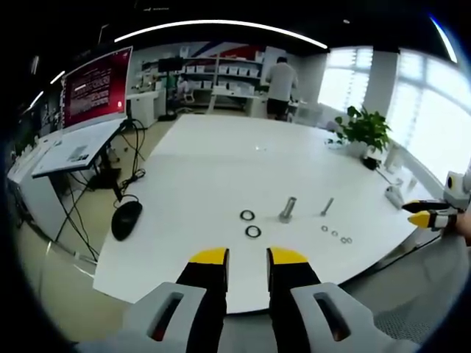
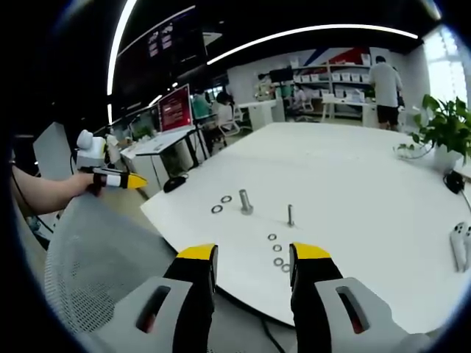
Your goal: Place the washer onto the threaded stud by aligning its center hole with the stud, sliding it down to the base, and recovering from edge contact or off-axis alignment until the washer reaches the visible bottom stop.
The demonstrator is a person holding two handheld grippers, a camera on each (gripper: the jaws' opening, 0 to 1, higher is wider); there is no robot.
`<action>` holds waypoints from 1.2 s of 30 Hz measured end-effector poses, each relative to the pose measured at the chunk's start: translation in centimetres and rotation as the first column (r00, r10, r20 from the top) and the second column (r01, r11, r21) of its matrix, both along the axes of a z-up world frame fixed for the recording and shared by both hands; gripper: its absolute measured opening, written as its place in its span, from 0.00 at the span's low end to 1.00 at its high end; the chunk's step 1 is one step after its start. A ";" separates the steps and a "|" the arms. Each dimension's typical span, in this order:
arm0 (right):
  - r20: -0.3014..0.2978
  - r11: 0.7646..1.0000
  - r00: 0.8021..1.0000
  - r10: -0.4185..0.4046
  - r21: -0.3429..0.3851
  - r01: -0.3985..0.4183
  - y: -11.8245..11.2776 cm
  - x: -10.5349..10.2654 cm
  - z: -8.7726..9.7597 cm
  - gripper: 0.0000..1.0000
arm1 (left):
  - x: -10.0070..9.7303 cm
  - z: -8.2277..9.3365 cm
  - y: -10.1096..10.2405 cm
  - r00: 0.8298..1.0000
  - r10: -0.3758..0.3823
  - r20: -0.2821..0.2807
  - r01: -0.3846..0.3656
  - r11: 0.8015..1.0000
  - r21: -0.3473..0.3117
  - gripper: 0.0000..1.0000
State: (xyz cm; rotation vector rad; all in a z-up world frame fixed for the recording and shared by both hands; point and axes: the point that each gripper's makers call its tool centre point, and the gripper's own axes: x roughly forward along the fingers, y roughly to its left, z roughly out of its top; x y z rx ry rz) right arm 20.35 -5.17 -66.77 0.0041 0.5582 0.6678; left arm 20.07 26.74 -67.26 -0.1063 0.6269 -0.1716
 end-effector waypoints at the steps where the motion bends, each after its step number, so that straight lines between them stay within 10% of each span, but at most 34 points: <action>1: 0.000 1.000 1.000 0.000 0.000 0.000 0.0 0.0 0.0 0.41 | 0.0 0.0 0.0 1.000 0.000 -0.001 0.000 1.000 0.001 0.18; 36: -0.007 1.000 1.000 0.005 -0.015 -0.005 0.0 -0.1 -0.2 0.41 | 0.0 0.0 0.1 1.000 0.000 0.000 0.000 1.000 -0.003 0.17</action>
